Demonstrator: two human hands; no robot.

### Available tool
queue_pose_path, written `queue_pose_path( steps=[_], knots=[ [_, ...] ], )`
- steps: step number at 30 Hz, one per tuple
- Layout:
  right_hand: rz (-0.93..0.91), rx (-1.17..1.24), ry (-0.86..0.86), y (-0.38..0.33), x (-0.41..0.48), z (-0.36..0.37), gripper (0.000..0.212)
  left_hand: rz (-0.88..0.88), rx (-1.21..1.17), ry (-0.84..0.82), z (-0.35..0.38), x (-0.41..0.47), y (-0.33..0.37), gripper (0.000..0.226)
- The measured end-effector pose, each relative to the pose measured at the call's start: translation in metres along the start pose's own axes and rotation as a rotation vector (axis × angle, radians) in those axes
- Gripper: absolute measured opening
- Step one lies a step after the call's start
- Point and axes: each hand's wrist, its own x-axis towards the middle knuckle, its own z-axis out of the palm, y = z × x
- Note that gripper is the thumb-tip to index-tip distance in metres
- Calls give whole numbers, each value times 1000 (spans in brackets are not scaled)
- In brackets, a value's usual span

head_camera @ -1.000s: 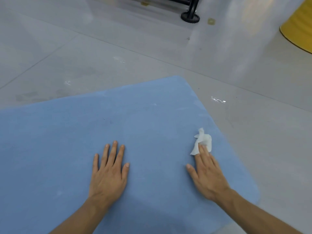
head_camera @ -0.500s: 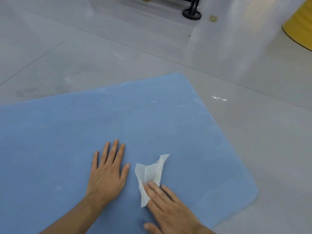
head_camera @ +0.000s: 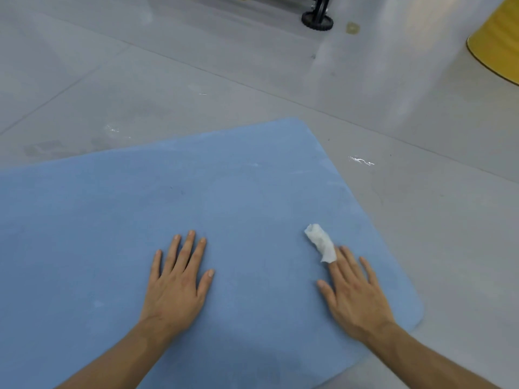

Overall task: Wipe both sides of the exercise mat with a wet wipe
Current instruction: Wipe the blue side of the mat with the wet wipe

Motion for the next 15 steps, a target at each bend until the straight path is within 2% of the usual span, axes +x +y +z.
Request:
queue_pose_path(
  steps=[4,9,13,15],
  knots=[
    [197,14,-27,41,7,-1,85,-5,-2,6,0,-2,1,67],
    [337,-4,-38,83,-3,1,98,-20,-10,11,0,-9,8,64],
    [310,39,-25,88,-7,-1,99,29,9,12,0,-16,12,62],
    [185,30,-29,80,-12,0,92,54,19,7,0,-19,12,63]
  ],
)
